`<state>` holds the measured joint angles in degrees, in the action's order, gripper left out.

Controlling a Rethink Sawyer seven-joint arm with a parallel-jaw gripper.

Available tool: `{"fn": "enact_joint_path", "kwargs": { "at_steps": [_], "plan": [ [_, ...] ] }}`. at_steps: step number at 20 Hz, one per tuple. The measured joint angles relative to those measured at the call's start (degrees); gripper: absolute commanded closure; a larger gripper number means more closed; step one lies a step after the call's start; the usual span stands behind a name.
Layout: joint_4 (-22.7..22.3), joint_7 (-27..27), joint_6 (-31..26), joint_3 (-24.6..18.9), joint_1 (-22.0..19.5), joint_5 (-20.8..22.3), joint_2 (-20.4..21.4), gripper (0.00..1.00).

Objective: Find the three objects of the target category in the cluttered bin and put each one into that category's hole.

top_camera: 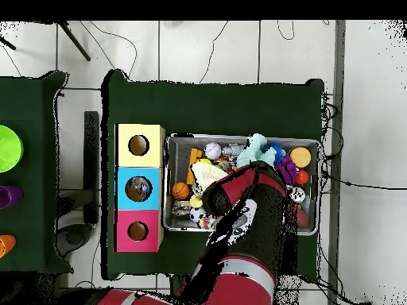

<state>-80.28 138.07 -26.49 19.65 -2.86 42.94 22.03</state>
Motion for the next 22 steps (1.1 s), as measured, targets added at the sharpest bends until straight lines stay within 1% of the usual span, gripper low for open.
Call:
{"fn": "enact_joint_path", "kwargs": {
  "at_steps": [15, 16, 22],
  "plan": [
    [0.0, 0.0, 1.8, 0.1, 0.0, 1.6, -1.3, 0.0],
    [0.0, 0.0, 2.0, 0.3, 0.2, 2.1, -1.9, 1.0],
    [0.0, 0.0, 2.0, 0.6, 0.5, 2.2, -2.6, 1.0]
  ]
}}
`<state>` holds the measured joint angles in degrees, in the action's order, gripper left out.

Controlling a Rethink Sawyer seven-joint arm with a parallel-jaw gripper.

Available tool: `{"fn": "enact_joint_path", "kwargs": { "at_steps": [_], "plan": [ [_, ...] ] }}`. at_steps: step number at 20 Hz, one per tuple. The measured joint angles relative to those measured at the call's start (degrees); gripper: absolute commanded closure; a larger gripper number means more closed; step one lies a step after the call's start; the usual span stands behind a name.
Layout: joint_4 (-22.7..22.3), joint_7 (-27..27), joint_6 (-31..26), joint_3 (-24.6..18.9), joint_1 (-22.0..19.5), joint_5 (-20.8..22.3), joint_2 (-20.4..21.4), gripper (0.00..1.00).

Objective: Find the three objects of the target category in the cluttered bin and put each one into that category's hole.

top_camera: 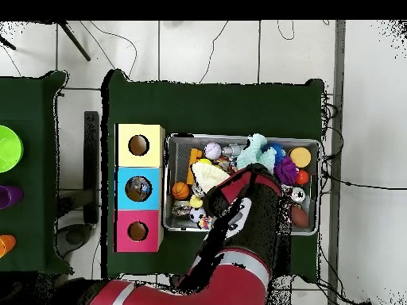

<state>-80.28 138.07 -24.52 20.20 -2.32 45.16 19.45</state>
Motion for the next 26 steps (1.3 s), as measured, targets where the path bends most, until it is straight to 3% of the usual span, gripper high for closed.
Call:
{"fn": "enact_joint_path", "kwargs": {
  "at_steps": [16, 26],
  "plan": [
    [0.0, 0.0, 0.0, 0.5, 1.0, 0.1, 0.3, 1.0],
    [0.0, 0.0, -0.4, 0.5, 1.3, 0.1, 5.0, 1.0]
  ]
}}
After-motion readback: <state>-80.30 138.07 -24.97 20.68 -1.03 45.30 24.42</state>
